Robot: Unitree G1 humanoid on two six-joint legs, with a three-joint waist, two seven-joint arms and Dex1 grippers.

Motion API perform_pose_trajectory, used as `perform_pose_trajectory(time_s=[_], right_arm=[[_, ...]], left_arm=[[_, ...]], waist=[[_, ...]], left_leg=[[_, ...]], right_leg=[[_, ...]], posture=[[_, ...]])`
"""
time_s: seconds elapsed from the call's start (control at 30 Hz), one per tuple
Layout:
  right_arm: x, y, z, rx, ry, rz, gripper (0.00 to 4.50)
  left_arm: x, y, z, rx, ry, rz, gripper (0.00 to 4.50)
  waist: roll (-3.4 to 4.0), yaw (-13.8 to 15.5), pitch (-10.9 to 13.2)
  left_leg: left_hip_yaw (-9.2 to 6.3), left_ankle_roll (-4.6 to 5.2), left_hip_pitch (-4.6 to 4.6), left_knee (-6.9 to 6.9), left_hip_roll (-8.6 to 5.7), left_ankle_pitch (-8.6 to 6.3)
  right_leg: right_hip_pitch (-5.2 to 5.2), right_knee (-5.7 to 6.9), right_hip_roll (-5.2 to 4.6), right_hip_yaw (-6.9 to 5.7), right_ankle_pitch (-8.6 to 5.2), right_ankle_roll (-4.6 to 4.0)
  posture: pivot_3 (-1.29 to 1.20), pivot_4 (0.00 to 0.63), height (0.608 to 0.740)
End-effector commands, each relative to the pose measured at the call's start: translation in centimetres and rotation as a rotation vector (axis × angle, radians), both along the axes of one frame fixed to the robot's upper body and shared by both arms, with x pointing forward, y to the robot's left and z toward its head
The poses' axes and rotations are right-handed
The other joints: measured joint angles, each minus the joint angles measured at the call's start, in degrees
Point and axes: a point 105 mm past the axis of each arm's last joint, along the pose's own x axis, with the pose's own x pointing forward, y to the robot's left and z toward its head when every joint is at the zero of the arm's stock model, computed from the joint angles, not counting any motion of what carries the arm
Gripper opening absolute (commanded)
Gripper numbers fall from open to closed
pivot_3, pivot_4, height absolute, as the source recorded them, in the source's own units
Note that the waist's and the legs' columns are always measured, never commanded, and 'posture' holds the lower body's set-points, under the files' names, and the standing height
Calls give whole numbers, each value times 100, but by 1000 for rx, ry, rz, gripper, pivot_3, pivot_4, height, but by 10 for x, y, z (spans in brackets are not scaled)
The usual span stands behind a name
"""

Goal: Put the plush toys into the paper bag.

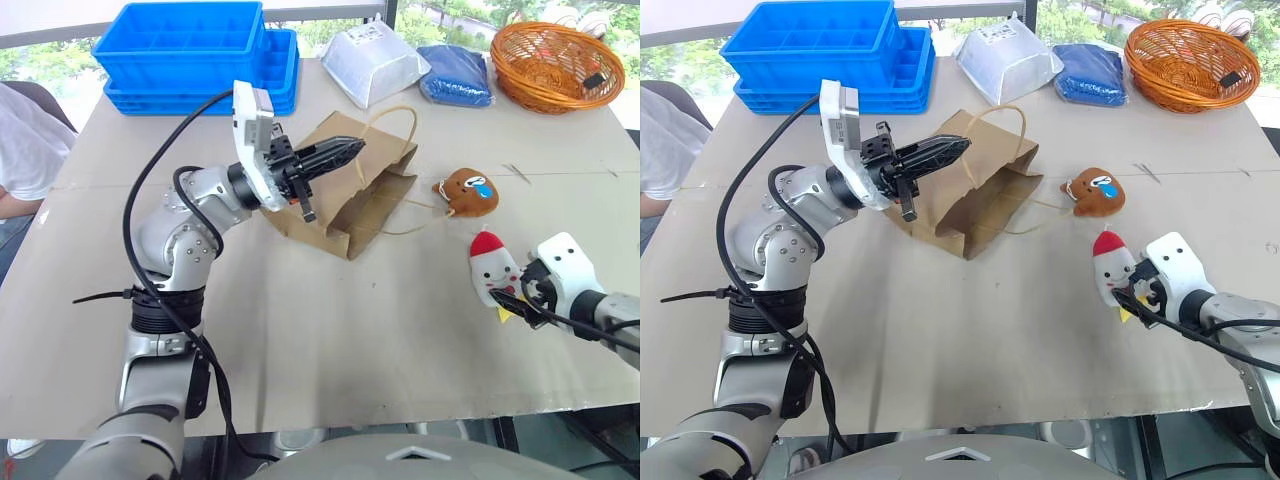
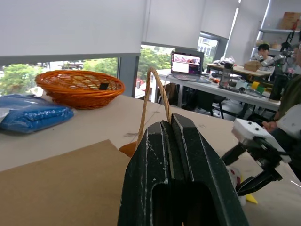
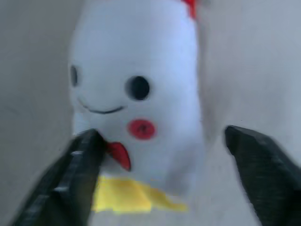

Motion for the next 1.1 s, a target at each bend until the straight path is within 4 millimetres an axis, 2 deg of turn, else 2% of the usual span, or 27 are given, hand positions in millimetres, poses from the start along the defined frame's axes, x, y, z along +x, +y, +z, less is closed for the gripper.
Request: perform_pose_trajectory(time_s=[0.03,0.1,0.17,0.27,0.33,0.4,0.5,0.57,0.67,0.87,1.0,1.1], right_arm=[[4,-6,2,15,-19,-35,1721],[6,-5,9,33,-54,-29,752],[6,6,30,133,-140,20,16],[-16,50,88,445,-302,303,16],[-20,68,121,604,-384,418,16],[-10,83,148,687,-461,479,16],[16,98,166,688,-500,485,16],[35,106,165,669,-492,458,16],[61,120,137,562,-419,405,16],[63,142,98,572,-262,401,16],[59,149,82,519,-184,436,16],[51,156,73,429,-109,539,16]], left_arm=[[-6,1,17,-23,-65,6,0],[-5,2,19,-35,-60,13,0],[-3,5,22,-59,-45,22,0],[-1,8,24,-78,-26,26,0],[-1,7,22,-65,-24,15,0],[-2,5,21,-63,-20,6,0],[-3,3,21,-74,-16,-3,0],[-3,2,22,-92,-11,1,0],[3,8,31,-167,5,49,0],[1,9,34,-216,13,89,0],[-1,5,34,-231,18,94,0],[-3,2,31,-232,25,86,0]], waist=[[-1,7,0],[-1,10,-1],[-1,15,0],[9,11,7],[10,-28,8],[11,-39,8],[11,-14,8],[11,14,8],[10,20,7],[10,26,7],[11,19,7],[11,13,7]], left_leg=[[0,0,0,2,1,0],[-1,0,-1,3,4,0],[-1,1,-1,3,5,0],[-7,1,-4,3,6,-1],[-6,1,-1,2,11,-1],[-2,1,4,2,12,-1],[-4,2,4,2,8,-1],[-3,1,-1,1,7,-1],[-2,2,-7,1,11,-1],[-26,-18,-63,3,8,10],[-32,-17,-63,4,8,10],[-34,-12,-60,5,7,7]], right_leg=[[0,0,0,0,0,0],[0,0,-1,0,0,0],[0,0,-1,-1,0,0],[-1,1,0,-5,1,0],[-1,2,6,-3,1,-1],[1,3,6,0,2,-2],[0,5,5,-4,2,-3],[-2,3,4,-6,1,-4],[-8,4,-3,-3,2,-4],[-49,5,-20,-2,4,-3],[-48,6,-22,-5,4,-3],[-46,7,-18,-8,4,-4]], posture=[[0,150,740],[0,150,740],[0,150,740],[0,150,740],[0,150,740],[0,150,740],[0,150,740],[0,150,740],[0,150,740],[0,150,740],[0,150,740],[0,150,740]])
